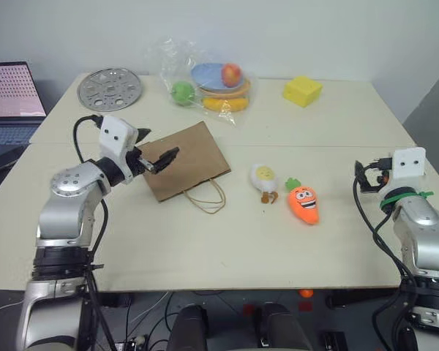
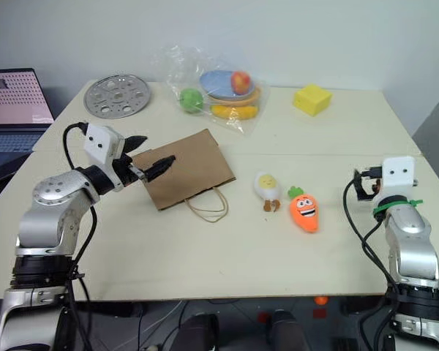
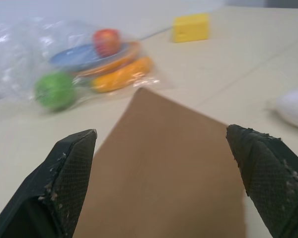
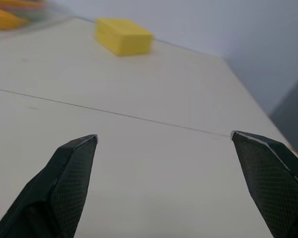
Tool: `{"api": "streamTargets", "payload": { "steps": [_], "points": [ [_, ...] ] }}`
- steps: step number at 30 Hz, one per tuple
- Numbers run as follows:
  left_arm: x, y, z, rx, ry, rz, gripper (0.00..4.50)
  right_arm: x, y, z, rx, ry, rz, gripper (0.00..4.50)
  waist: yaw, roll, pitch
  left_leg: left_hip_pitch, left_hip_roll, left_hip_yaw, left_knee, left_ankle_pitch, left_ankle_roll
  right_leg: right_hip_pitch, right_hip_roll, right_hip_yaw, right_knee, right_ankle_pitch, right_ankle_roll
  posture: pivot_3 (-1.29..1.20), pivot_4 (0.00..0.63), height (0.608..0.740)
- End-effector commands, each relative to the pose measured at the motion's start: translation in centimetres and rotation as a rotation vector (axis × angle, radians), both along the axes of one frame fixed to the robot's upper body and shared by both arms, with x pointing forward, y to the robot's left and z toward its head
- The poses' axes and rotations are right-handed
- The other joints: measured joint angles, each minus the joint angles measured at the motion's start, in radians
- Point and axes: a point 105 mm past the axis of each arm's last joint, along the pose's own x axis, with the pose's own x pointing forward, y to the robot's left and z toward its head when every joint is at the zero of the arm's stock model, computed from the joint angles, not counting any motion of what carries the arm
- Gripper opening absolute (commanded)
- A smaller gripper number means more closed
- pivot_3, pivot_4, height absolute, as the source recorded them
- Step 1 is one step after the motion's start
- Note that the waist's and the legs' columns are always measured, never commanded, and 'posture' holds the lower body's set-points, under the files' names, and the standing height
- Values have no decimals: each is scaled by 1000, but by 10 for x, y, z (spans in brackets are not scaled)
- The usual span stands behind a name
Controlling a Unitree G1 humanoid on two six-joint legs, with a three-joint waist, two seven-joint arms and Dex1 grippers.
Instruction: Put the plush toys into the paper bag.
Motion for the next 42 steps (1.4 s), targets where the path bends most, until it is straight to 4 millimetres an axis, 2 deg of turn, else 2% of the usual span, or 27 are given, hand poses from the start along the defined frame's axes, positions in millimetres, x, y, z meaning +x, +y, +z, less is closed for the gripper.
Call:
{"api": "streamTargets", "payload": {
  "steps": [1,5,7,9,15,18,24,26,29,41,42],
  "points": [
    [-25,-29,-1,85,52,-244,4476,-32,63,26,17,9,466,4500,1,0,0,0,0,0,0,0,0,0,0,0,0,0,0,0,150,740],
    [-41,-39,-21,213,121,-381,4476,-63,95,29,16,131,713,4500,3,0,0,0,1,-1,0,0,0,0,0,-1,0,-3,-6,0,150,740],
    [-39,-42,-32,263,116,-398,4476,-79,112,31,-2,169,821,4500,3,0,0,0,0,-1,0,0,0,0,-1,-1,0,-5,-8,0,150,740],
    [-33,-45,-40,272,105,-387,4476,-86,122,32,-14,184,860,4500,4,0,0,0,0,-1,0,0,0,0,-1,-1,0,-7,-12,0,150,740],
    [-25,-48,-60,299,98,-373,4476,-85,131,35,-19,166,824,4500,5,-1,0,0,0,0,1,0,0,0,-2,-1,0,-7,-12,0,150,740],
    [-12,-49,-69,313,75,-333,4476,-89,136,36,-2,155,824,4500,6,0,0,0,0,-1,1,0,0,0,-2,-2,0,-6,-10,0,150,740],
    [0,-45,-81,324,48,-296,4476,-92,136,31,11,157,792,4500,7,-1,0,-1,0,-1,0,0,0,0,-1,-2,0,-6,-9,0,150,740],
    [3,-47,-79,293,40,-294,4476,-93,135,31,10,156,787,4500,6,-1,0,-1,0,-1,0,0,0,0,-1,-2,0,-6,-9,0,150,740],
    [7,-53,-75,261,25,-289,3856,-92,133,31,-7,154,775,4500,6,-1,0,-1,0,-1,1,0,0,0,-1,-3,1,-6,-9,0,150,740],
    [9,-52,-74,265,27,-307,117,-88,131,32,-2,141,745,4500,6,-1,0,-1,0,-2,1,0,0,0,-1,-3,1,-6,-8,0,150,740],
    [9,-52,-73,263,27,-308,12,-88,131,32,-1,140,745,4500,6,-1,0,-1,0,-2,1,0,0,0,-1,-2,1,-6,-8,0,150,740]
  ]
}}
